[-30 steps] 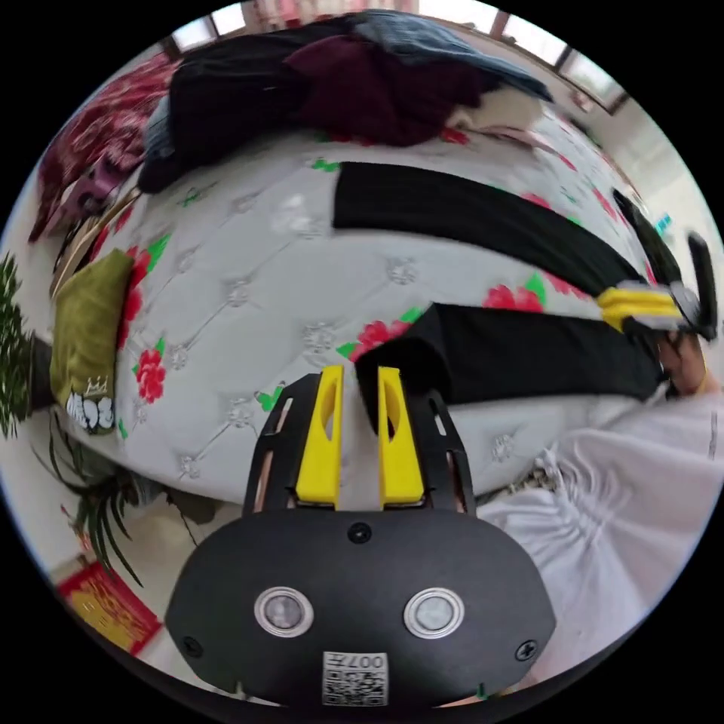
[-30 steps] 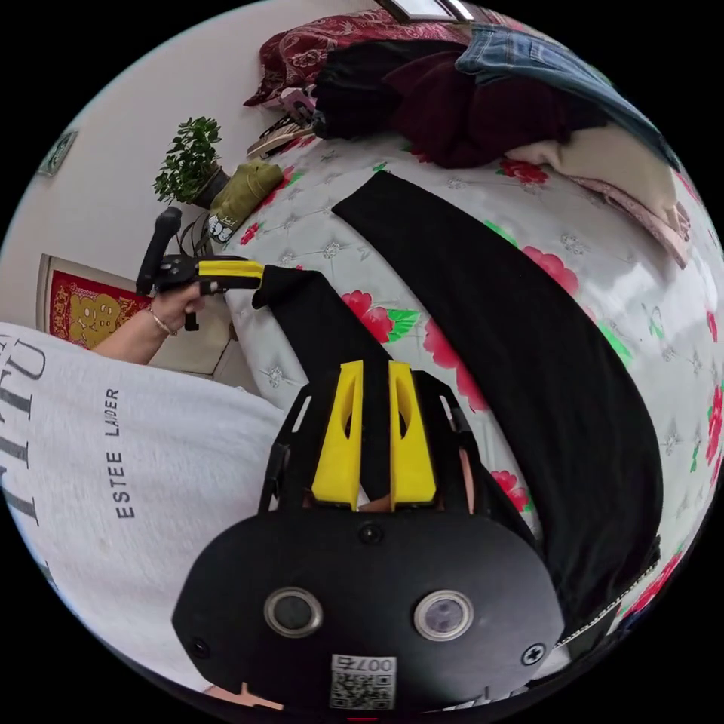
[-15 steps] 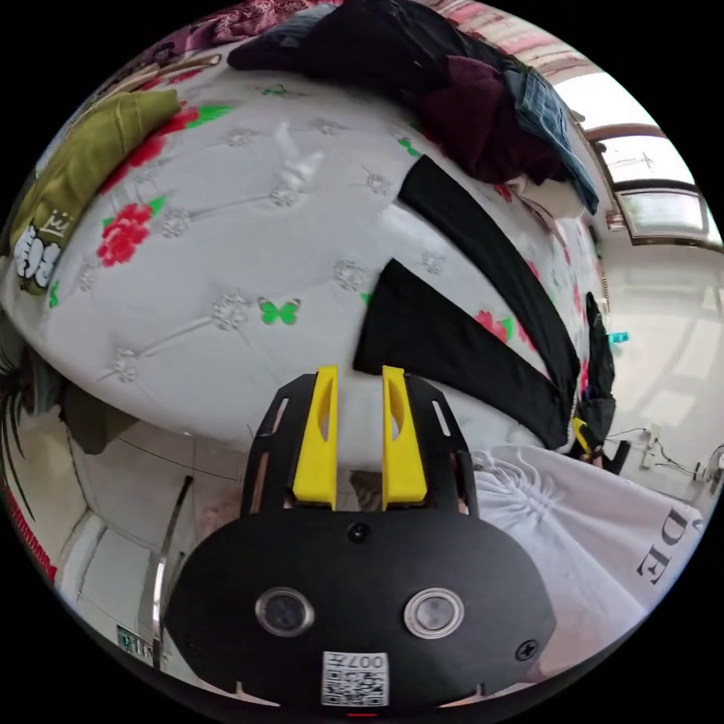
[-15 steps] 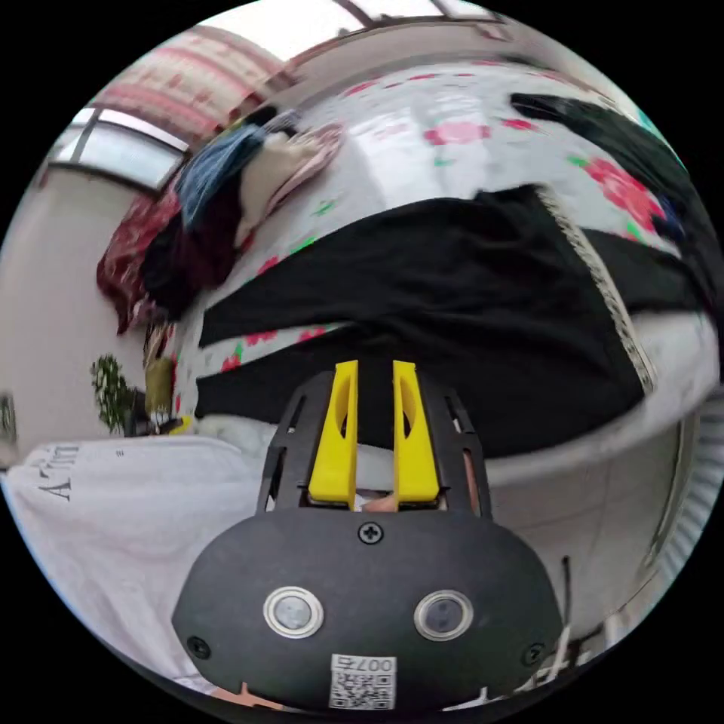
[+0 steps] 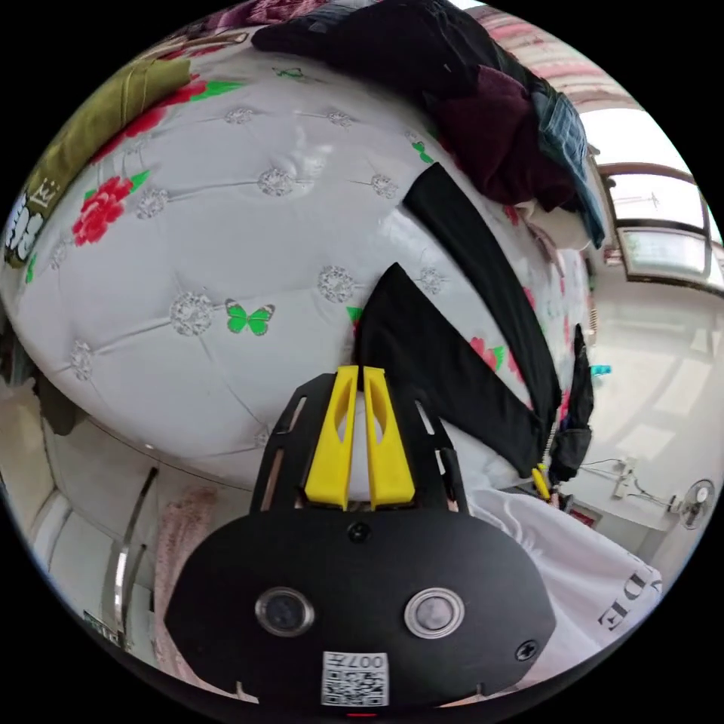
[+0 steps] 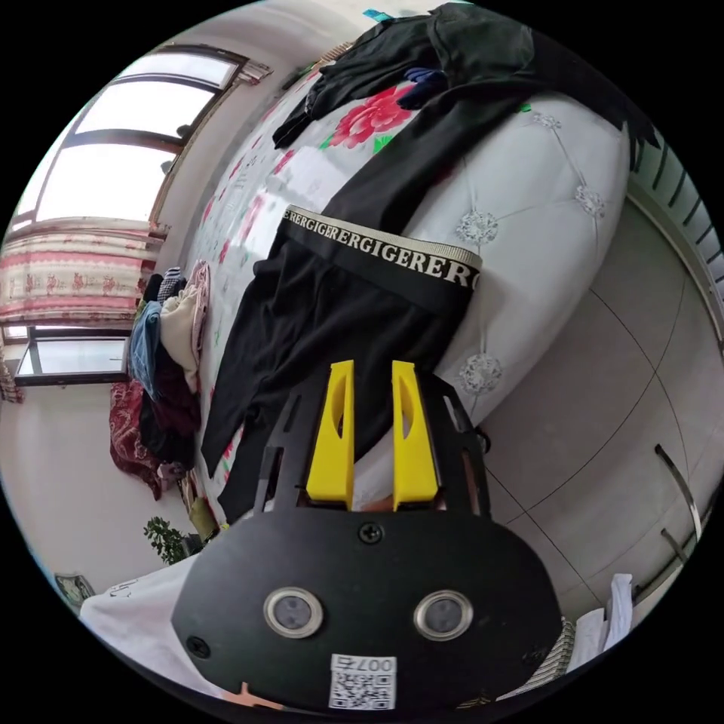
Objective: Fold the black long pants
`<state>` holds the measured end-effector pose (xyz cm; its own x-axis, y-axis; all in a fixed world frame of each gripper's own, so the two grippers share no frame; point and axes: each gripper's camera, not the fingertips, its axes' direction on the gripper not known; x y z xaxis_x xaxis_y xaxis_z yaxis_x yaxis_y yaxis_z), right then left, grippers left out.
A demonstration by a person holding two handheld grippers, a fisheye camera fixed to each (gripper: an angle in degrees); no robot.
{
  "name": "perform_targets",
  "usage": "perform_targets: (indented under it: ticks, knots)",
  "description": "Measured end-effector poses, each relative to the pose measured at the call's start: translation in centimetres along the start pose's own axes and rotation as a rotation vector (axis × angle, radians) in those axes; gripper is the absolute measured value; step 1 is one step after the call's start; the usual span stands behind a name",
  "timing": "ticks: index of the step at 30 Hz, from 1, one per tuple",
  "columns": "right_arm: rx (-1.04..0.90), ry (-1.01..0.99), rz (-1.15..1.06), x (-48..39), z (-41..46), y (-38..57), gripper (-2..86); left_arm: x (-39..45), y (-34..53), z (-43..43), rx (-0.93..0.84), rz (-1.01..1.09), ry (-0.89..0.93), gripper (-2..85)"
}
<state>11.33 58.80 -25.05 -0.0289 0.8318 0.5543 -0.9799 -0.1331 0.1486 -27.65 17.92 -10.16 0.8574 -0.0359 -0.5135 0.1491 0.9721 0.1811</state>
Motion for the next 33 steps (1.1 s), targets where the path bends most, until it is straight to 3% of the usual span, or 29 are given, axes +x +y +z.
perform_targets:
  ticks: [6, 9, 13, 18, 23, 28, 33]
  knots:
    - [-0.046, 0.018, -0.084, 0.8, -1.9, -1.2, 0.6, 0.8, 3.5, -8.6, 0.165, 0.018, 0.066, -0.2]
    - [-0.015, 0.012, -0.085, 1.3, -3.4, -1.0, 1.3, 1.4, 4.4, -10.8, 0.224, 0.04, 0.022, 4.4]
    - [-0.016, -0.036, -0.038, 2.8, -4.6, -0.8, 2.6, -0.3, 4.8, -8.8, 0.1, -0.012, 0.01, 12.0]
    - [-0.054, -0.038, -0.027, 3.5, -4.0, -0.7, 2.4, -2.4, 6.9, -6.7, 0.05, -0.08, 0.006, 11.3]
    - [-0.089, -0.009, -0.049, 2.8, -2.4, -1.6, 0.9, -3.4, 6.7, -7.4, 0.049, -0.122, -0.106, 2.9]
    - [-0.122, 0.004, -0.146, 1.1, -2.2, -2.7, -0.1, -6.0, 7.0, -10.2, 0.149, -0.146, 0.099, -0.7]
    - [0.029, -0.281, -0.15, 0.4, -7.4, -2.5, -0.2, -6.6, 10.0, -17.5, 0.411, -0.05, 0.466, -0.9]
